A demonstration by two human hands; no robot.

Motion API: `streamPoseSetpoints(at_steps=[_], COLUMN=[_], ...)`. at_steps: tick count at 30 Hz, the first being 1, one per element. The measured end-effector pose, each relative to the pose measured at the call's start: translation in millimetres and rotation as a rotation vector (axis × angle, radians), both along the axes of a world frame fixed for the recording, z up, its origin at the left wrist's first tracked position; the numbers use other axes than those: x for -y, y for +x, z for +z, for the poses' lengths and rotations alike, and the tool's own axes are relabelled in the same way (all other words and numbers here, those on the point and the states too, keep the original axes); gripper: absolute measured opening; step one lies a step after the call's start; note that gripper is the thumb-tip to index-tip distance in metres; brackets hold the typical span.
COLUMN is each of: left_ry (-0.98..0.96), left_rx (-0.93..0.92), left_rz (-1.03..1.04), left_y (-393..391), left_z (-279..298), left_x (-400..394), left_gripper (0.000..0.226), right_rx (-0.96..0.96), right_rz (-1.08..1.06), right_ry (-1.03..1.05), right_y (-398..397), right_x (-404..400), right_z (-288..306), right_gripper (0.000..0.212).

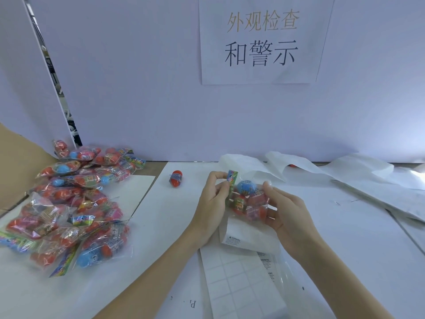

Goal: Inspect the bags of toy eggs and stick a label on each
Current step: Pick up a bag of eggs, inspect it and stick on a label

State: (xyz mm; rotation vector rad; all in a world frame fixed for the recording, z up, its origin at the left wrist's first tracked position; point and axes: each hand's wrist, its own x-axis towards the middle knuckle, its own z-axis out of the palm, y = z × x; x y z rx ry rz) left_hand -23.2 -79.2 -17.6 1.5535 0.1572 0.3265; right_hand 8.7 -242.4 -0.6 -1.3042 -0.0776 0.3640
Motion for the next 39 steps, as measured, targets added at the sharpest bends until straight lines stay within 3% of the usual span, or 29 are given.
streamPoseSetpoints(at_steps=[2,5,8,13,16,23,31,34,39], left_ry=[-0.050,0.070,0.136,0.226,0.279,0.197,-0.150,-0.049,-0.045], left_rx=[0.022,0.064,0.063,0.116,0.122,0.114,0.138,0.142,0.125], left_rz=[-0.034,0.020,0.098,0.098,0.136,0.246,0.187,0.187,0.114], left_y=[-1,-1,2,1,2,3,0,-2,-4], left_z=[2,2,0,1,-1,0,7,8,14], left_x=[0,1,0,-1,2,0,3,2,-5], left_gripper=[0.013,0.025,0.027,0.025,0.020,0.020,0.017,0.040,0.042], right_rx=[0.016,0.049,0.039,-0.287,-0.349,0.017,0.079,0.107,0.172], right_rz=[0.010,0.045,0.075,0.151,0.126,0.155,0.102,0.078,0.019], right_ry=[-0.035,-0.047,-0.006,0.165,0.218,0.027,-0.074,-0.056,-0.002], right_y=[0,-1,-1,5,7,-1,-4,-4,0], right_x=[0,-1,-1,1,-1,-1,-4,-6,1], right_z=[0,0,-3,-3,-4,-1,2,3,10], right_gripper=[0.035,0.023,0.026,0.023,0.021,0.029,0.020,0.016,0.023])
